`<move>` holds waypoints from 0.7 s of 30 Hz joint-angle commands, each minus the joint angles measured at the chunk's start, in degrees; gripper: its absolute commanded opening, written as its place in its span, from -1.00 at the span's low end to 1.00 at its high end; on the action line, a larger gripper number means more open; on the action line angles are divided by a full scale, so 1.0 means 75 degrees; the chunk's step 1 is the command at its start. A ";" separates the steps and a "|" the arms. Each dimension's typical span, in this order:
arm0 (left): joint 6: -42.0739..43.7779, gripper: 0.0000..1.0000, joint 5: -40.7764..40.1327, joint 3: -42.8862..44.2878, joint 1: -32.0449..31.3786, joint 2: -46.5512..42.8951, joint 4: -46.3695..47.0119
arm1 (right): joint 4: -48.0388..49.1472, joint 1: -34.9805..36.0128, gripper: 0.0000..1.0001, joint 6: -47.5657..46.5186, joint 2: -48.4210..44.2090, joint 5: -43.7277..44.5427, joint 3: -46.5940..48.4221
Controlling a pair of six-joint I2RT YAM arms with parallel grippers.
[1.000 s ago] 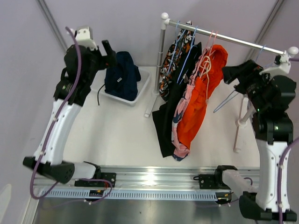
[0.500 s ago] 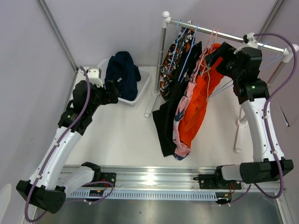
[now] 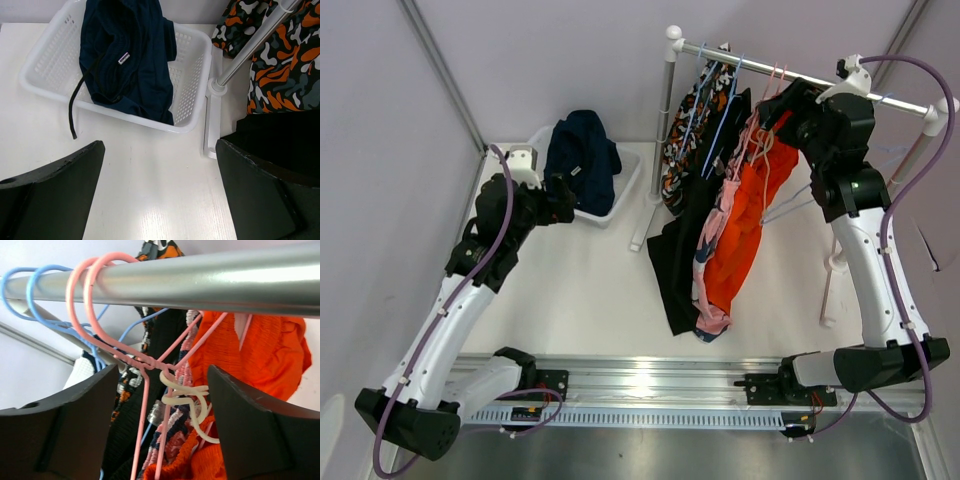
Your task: Remove the shorts from the hanger
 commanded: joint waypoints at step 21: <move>-0.0044 0.98 0.0301 -0.0116 -0.0002 -0.0226 0.0304 | 0.1323 0.0551 0.08 -0.0578 0.0408 0.1795 -0.0270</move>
